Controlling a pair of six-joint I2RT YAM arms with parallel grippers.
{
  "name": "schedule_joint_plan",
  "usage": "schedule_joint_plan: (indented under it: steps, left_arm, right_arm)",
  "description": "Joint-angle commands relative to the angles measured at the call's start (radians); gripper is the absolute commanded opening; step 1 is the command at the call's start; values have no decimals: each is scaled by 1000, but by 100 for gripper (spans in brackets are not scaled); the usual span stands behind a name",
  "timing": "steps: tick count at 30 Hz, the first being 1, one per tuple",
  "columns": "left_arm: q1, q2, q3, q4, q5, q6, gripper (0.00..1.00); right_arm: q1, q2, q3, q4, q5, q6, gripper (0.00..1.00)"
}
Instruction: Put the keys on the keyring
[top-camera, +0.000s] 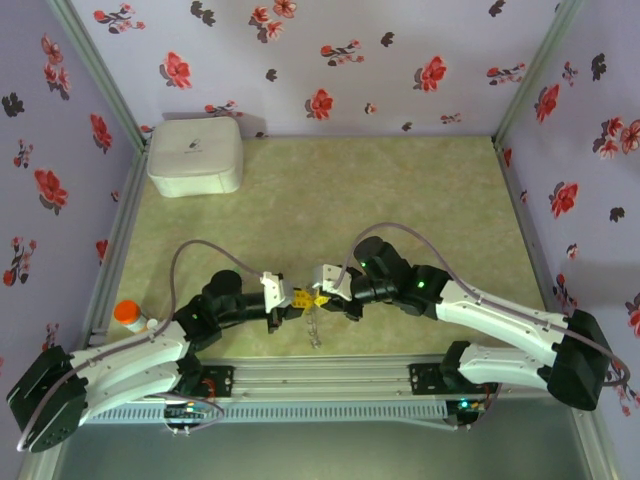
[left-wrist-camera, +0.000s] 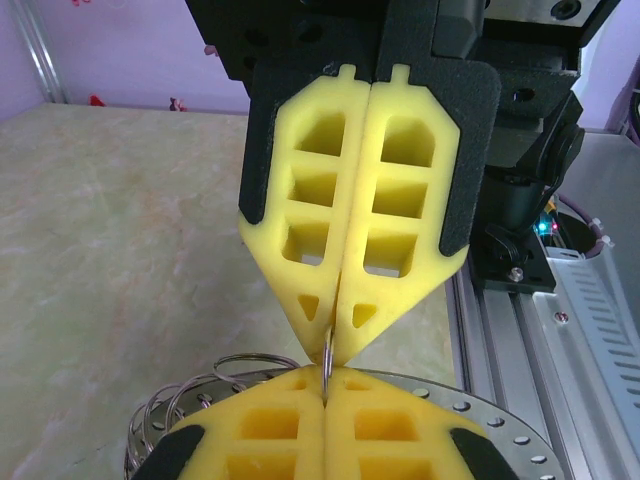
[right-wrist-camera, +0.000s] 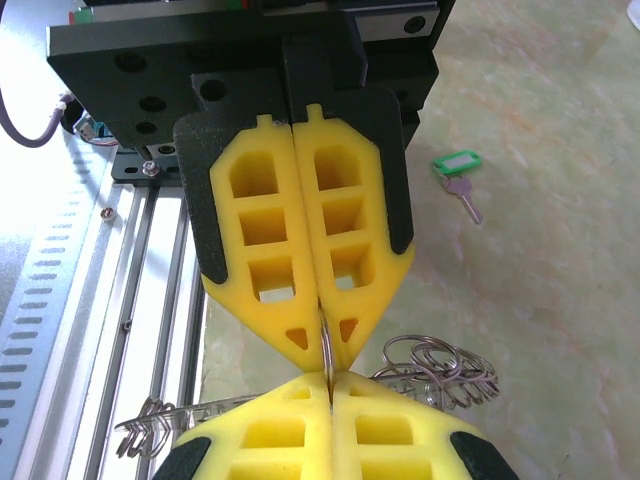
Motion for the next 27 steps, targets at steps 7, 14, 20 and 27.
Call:
schedule_joint_plan:
  steps: [7,14,20,27]
  left_arm:
    - [-7,-27,27,73,-6,-2,0]
    - [-9,-9,37,70,-3,-3,0]
    - [-12,11,38,56,12,3,0]
    - [-13,18,55,65,4,13,0]
  right_arm:
    - [10,-38,-12,51,-3,51,2]
    - [12,-18,-2,24,-35,33,20]
    - [12,-1,12,8,-44,6,14]
    - [11,8,21,-18,-48,-10,0]
